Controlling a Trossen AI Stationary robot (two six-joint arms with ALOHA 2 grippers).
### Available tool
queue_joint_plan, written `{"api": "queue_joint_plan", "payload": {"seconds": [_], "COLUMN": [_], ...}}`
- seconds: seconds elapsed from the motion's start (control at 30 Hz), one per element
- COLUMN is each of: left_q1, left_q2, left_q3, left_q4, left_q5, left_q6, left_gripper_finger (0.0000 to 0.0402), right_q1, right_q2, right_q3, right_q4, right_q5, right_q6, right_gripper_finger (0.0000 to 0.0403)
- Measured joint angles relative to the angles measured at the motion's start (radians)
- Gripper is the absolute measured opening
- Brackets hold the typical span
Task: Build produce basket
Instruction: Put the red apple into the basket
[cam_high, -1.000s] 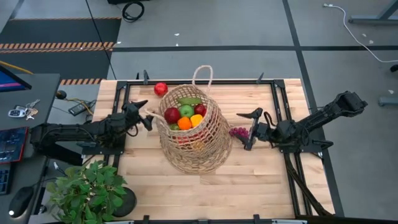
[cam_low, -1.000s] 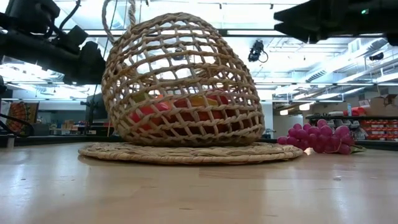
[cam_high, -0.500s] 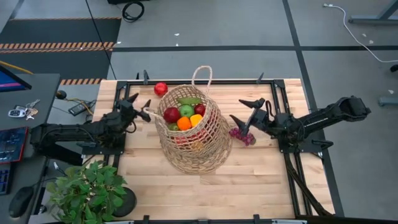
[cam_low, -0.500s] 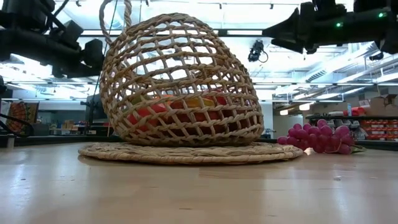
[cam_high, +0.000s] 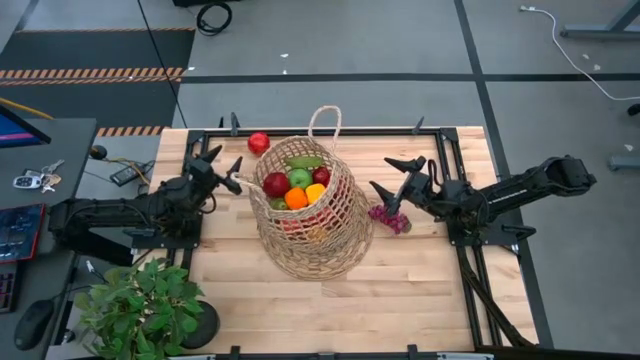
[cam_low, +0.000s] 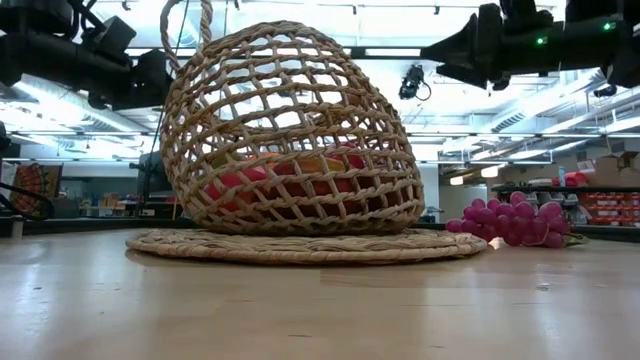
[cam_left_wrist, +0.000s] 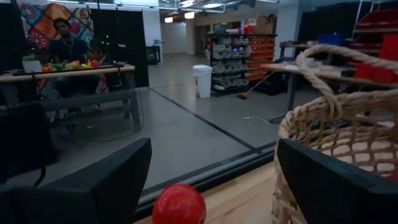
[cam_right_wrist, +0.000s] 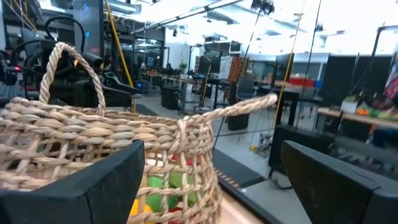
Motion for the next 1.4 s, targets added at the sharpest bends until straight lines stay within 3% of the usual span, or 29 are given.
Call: {"api": "queue_joint_plan", "payload": {"seconds": [0.2, 0.33, 0.5, 0.6, 0.77, 0.9, 1.0, 1.17, 1.4], "left_q1": [0.0, 0.058, 0.225, 0.348, 0.517, 0.592, 0.628, 0.696, 0.765], "left_q2": [0.0, 0.0, 0.001, 0.001, 0.044, 0.17, 0.298, 0.501, 0.748], "left_q3": [0.0, 0.029, 0.091, 0.094, 0.095, 0.095, 0.098, 0.193, 0.36], "left_q4": [-0.081, -0.185, -0.399, -0.41, -0.397, -0.307, -0.217, -0.203, -0.274], "left_q5": [-0.058, 0.002, 0.194, 0.368, 0.566, 0.722, 0.761, 0.844, 0.87], "left_q6": [0.0, 0.001, -0.048, -0.085, -0.116, -0.171, -0.178, -0.15, -0.138], "left_gripper_finger": [0.0357, 0.0351, 0.0326, 0.031, 0.0284, 0.0266, 0.0249, 0.0232, 0.0266], "right_q1": [-0.002, -0.002, -0.002, -0.002, -0.002, -0.002, -0.002, -0.002, -0.006], "right_q2": [0.032, 0.075, 0.108, 0.108, 0.108, 0.108, 0.108, 0.108, 0.108], "right_q3": [0.001, 0.001, 0.001, 0.001, 0.001, 0.001, 0.001, 0.001, 0.001], "right_q4": [-0.018, -0.019, -0.003, 0.029, 0.055, 0.054, 0.054, 0.055, 0.055], "right_q5": [0.0, 0.0, 0.0, 0.0, 0.0, 0.0, 0.0, 0.0, 0.002], "right_q6": [0.116, 0.223, 0.285, 0.284, 0.284, 0.27, 0.269, 0.261, 0.235], "right_gripper_finger": [0.038, 0.038, 0.038, 0.038, 0.038, 0.038, 0.038, 0.038, 0.038]}}
